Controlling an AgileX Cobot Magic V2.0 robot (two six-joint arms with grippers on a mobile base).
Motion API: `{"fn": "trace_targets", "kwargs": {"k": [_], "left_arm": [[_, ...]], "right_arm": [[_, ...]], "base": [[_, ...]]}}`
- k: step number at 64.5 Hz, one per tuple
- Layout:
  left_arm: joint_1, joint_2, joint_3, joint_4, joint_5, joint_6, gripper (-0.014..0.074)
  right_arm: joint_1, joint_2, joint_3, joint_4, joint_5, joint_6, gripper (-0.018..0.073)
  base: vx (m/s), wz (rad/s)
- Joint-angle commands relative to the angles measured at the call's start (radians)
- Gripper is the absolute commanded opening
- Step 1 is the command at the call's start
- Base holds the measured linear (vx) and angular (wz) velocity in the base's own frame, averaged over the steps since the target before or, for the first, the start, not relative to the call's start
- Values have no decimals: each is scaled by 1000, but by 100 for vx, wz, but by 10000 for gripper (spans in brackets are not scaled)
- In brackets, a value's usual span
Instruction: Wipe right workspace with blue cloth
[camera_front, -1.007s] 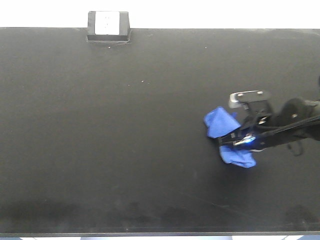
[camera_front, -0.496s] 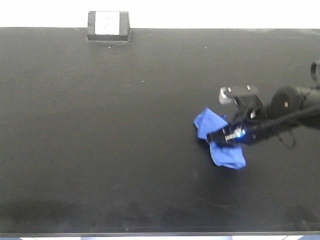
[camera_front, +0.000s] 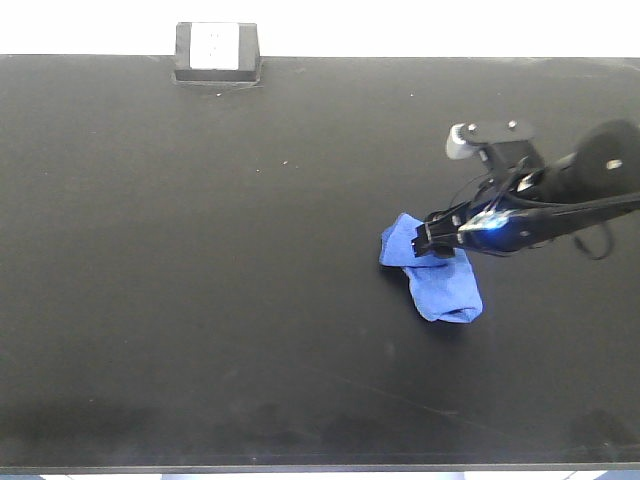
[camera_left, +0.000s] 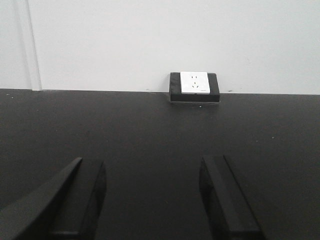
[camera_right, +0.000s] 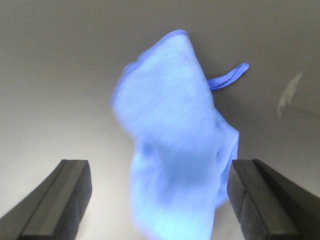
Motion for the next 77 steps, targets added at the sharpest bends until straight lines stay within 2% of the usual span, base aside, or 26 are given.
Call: {"fn": "trace_targets", "kwargs": {"k": [1, 18, 28, 43, 51, 55, 59, 64, 73, 77], "left_arm": [[-2, 15, 31, -3, -83, -5, 523], [-2, 15, 31, -3, -83, -5, 523], [-2, 15, 31, -3, -83, -5, 523], [-2, 15, 31, -3, -83, -5, 523], [-2, 15, 31, -3, -83, -5, 523], [-2, 15, 31, -3, -83, -5, 523], [-2, 15, 31, -3, -83, -5, 523], [-2, 15, 31, -3, -83, -5, 523], [-2, 15, 31, -3, -83, -5, 523], [-2, 15, 31, -3, -83, -5, 523]], "right_arm": [[2, -124, -29, 4, -7, 2, 587], [2, -406, 55, 2, 7, 23, 586], [2, -544, 71, -7, 114, 18, 585], [0, -681, 71, -147, 155, 19, 555], [0, -728, 71, -197, 158, 23, 432], [0, -740, 92, -244, 149, 23, 321], [-9, -782, 137, -297, 113, 24, 168], [-76, -850, 227, -314, 20, 32, -11], [-240, -1006, 409, -275, -265, 57, -11], [-284, -1063, 494, -274, -401, 61, -11]], "base": [[0, 0], [0, 0], [0, 0], [0, 0], [0, 0], [0, 0], [0, 0], [0, 0], [0, 0], [0, 0]]}}
